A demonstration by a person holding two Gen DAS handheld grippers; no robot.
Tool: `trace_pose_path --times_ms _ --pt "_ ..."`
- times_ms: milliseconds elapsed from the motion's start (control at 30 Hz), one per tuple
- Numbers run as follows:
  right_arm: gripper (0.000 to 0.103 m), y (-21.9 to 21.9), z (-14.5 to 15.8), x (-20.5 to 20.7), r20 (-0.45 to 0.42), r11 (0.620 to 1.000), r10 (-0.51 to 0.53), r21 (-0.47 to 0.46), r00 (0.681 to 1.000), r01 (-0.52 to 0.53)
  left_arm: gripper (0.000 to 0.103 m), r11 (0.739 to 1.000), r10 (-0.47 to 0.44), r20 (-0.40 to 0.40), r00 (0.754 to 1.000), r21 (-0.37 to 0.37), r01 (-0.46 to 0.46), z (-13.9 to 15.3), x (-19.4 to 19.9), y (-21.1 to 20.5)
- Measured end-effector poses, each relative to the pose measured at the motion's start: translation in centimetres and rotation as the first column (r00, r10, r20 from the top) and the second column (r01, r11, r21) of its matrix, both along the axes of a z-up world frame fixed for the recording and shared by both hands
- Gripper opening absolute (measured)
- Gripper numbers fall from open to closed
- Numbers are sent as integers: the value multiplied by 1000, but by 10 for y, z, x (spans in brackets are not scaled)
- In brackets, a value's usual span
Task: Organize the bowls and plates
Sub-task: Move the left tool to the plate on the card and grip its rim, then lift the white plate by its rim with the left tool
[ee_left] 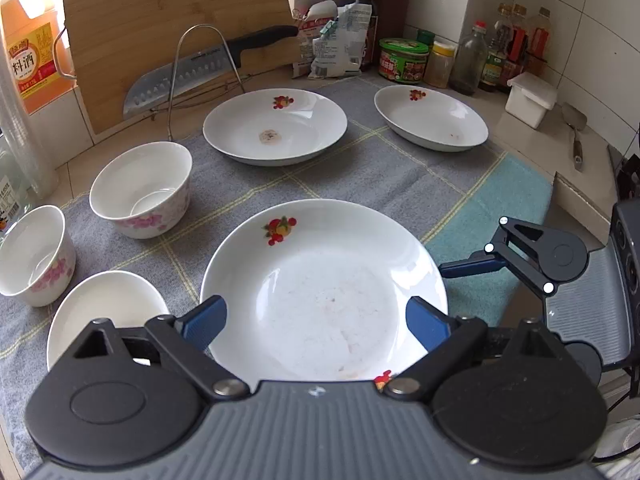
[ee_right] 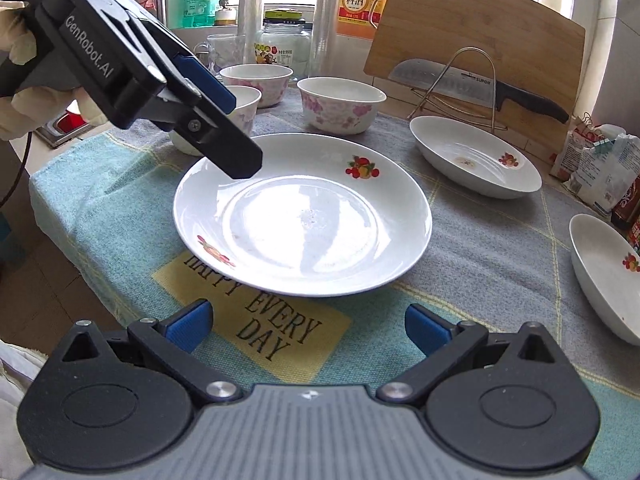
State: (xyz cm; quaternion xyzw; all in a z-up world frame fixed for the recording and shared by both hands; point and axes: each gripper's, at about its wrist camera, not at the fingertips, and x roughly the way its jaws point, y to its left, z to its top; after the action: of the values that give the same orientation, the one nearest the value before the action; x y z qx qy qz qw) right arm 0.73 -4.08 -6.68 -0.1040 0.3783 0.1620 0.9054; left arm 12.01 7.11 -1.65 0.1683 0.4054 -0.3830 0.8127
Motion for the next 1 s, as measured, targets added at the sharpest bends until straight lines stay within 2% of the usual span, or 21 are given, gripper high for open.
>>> trace_pose_path --times_ms 100,200,333,600,1000 --pt "103 6 -7 1 19 1000 25 -17 1000 -25 96 1000 -13 10 1000 20 13 -2 15 -6" --pt "103 5 -10 3 24 999 36 29 999 -36 96 999 -15 -10 1000 41 16 -7 30 -12" --pt "103 4 -13 5 15 996 33 79 999 -34 96 999 -3 -56 998 51 6 -15 50 -16" --pt "103 1 -15 5 41 995 42 87 998 -45 92 995 -10 -131 991 97 22 -30 80 -27" --pt "103 3 -17 5 72 995 17 96 997 -24 84 988 -45 -229 972 132 77 -45 94 -36"
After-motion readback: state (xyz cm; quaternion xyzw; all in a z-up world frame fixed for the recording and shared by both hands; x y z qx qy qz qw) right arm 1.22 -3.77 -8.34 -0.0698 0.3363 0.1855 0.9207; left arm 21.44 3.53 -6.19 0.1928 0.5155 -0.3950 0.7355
